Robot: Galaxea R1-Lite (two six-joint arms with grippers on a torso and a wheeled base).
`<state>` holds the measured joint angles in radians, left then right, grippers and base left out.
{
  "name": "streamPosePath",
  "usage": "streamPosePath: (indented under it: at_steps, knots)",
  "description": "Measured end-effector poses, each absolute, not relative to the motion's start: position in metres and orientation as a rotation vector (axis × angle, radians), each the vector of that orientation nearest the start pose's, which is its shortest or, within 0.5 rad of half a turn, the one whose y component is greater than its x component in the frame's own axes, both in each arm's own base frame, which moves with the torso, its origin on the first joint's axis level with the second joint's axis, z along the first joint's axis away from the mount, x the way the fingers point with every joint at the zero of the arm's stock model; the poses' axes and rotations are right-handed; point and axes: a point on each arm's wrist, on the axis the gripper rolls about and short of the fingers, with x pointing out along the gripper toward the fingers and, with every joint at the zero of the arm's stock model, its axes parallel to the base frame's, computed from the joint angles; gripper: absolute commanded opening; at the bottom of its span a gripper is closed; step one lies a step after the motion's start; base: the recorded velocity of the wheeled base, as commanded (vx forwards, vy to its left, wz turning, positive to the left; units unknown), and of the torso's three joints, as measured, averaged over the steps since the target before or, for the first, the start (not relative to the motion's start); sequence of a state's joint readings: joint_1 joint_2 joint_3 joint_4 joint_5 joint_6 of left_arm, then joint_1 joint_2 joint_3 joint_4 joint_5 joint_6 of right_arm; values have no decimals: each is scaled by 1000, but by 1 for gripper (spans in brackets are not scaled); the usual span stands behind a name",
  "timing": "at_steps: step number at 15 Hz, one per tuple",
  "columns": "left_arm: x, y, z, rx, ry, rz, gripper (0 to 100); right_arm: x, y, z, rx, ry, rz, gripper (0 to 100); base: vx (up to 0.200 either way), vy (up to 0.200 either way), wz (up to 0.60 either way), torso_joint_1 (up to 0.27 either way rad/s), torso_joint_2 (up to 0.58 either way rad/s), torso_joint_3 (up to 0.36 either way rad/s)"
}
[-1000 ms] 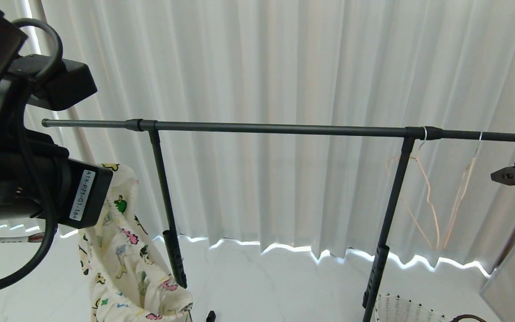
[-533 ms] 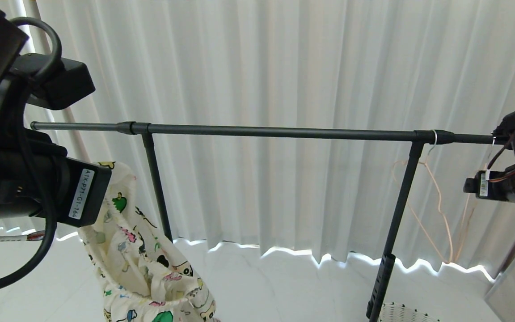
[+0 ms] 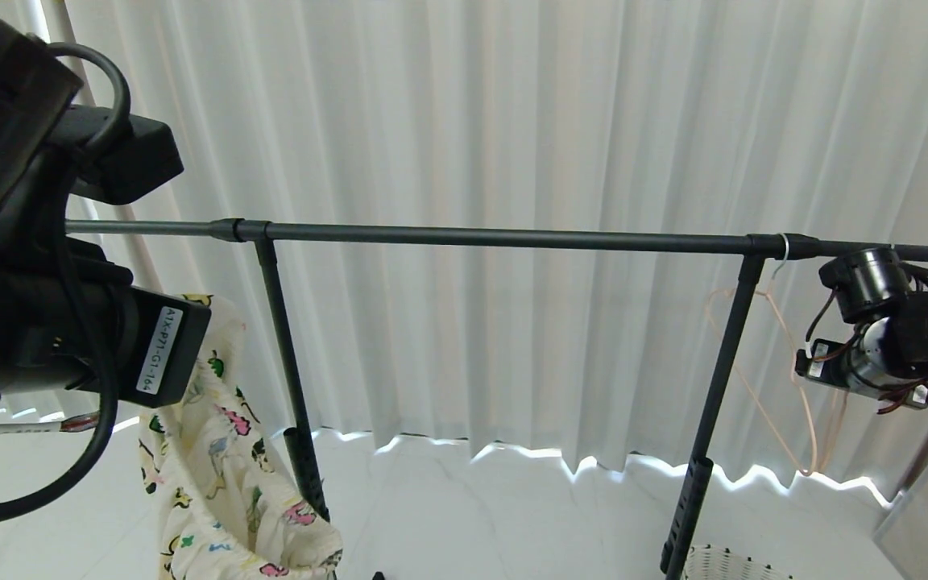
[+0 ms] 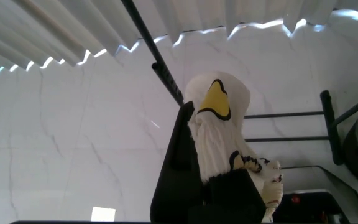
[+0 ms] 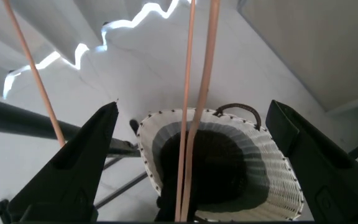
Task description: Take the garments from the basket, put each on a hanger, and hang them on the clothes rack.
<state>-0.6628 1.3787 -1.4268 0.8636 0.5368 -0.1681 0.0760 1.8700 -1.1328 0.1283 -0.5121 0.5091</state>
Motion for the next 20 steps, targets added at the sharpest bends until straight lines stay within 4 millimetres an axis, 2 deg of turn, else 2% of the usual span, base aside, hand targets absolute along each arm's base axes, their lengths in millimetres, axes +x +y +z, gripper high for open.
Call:
streamPosePath:
  at_steps: [3, 4, 14, 20]
  knots:
    - [152, -104, 305, 303, 683, -61, 0, 337, 13, 143, 221, 707, -611, 100, 0, 0, 0, 0, 0, 0]
    - [153, -104, 305, 303, 684, -61, 0, 338, 12, 142, 219, 712, -614, 0, 0, 0, 0, 0, 0, 0]
    - [154, -101, 305, 295, 684, -42, 0, 336, 13, 142, 206, 715, -621, 0, 0, 0, 0, 0, 0, 0]
    - [153, -100, 307, 290, 677, -42, 0, 324, 14, 166, 187, 664, -576, 0, 0, 0, 0, 0, 0, 0]
